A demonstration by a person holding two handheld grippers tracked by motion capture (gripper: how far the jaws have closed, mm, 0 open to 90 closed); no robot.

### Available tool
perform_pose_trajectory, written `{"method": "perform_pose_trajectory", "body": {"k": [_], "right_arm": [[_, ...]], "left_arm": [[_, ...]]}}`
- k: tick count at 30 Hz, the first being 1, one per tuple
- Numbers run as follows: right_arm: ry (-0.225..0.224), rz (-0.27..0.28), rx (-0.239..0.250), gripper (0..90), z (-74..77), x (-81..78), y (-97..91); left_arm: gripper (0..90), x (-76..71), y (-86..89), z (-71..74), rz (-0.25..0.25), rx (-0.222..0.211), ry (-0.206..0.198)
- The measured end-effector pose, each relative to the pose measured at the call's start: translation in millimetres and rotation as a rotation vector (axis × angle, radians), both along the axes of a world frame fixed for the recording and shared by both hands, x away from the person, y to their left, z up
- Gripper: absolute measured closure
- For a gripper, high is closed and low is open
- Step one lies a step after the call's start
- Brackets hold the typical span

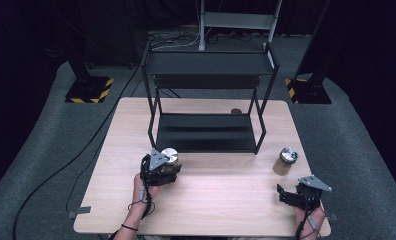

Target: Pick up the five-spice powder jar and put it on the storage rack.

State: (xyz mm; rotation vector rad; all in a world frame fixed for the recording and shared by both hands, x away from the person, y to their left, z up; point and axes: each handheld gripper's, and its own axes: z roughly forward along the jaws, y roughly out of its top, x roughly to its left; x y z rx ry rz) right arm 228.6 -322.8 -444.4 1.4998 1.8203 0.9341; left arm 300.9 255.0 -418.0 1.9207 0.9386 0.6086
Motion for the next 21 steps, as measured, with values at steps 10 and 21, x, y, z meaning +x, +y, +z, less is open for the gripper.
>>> {"method": "perform_pose_trajectory", "body": {"k": [10, 21], "right_arm": [[0.001, 0.001, 0.000, 1.2, 0.1, 0.3, -0.2], [0.000, 0.000, 0.000, 1.2, 0.0, 0.0, 0.0]], "left_arm": [[31.5, 7.9, -3.0, 3.6, -0.006, 0.005, -0.002], [31.4, 16.6, -7.4, 4.3, -0.010, 0.004, 0.002]]}}
